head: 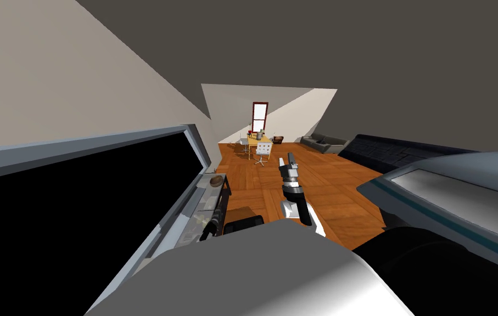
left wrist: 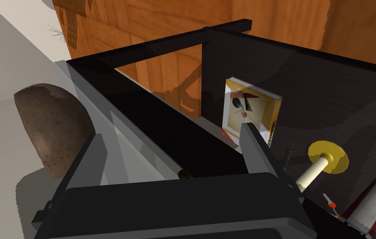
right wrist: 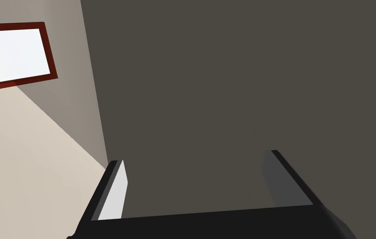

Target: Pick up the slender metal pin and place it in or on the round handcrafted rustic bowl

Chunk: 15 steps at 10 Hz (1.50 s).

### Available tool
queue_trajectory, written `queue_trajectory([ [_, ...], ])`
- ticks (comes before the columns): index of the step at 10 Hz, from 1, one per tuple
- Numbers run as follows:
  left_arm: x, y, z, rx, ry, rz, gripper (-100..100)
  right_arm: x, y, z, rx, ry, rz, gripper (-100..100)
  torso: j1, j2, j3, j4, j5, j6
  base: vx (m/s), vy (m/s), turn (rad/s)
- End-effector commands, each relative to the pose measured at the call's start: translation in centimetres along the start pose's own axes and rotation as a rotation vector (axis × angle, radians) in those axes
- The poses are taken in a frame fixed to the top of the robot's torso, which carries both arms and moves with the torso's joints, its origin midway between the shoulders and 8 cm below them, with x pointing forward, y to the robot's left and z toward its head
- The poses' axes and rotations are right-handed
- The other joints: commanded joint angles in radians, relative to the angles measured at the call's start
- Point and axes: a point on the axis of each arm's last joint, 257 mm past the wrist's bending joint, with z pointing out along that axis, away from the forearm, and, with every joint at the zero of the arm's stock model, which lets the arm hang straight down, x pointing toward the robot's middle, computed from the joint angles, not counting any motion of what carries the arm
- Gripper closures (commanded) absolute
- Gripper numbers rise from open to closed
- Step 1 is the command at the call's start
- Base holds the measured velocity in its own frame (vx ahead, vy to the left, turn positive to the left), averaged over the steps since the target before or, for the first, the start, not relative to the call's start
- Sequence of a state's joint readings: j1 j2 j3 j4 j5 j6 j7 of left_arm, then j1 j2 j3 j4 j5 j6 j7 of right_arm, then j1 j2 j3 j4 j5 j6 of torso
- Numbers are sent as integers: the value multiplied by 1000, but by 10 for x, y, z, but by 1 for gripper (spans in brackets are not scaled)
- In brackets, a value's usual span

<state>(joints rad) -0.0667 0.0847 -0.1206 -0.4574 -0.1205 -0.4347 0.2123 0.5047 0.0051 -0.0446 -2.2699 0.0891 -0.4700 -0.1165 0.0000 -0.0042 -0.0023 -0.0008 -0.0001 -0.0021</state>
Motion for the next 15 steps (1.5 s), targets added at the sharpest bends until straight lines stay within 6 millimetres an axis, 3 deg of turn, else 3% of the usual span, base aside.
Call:
queue_trajectory([
  [1, 1, 0, 0, 1, 1, 0, -100, 0, 0, 0, 0, 0, 0, 0, 0, 0, 0, 0, 0, 0, -11, 11, -37],
  [7, 1, 0, 0, 1, 1, 0, -100, 0, 0, 0, 0, 0, 0, 0, 0, 0, 0, 0, 0, 0, 2, -2, 5],
  [8, -8, 13, -12, 3, -20, -18, -100, 0, 0, 0, 0, 0, 0, 0, 0, 0, 0, 0, 0, 0, 53, -29, -236],
  [15, -31, 43, -46, 9, -76, -59, -100, 0, 0, 0, 0, 0, 0, 0, 0, -2, -1, 0, 0, 0, 59, -10, -104],
])
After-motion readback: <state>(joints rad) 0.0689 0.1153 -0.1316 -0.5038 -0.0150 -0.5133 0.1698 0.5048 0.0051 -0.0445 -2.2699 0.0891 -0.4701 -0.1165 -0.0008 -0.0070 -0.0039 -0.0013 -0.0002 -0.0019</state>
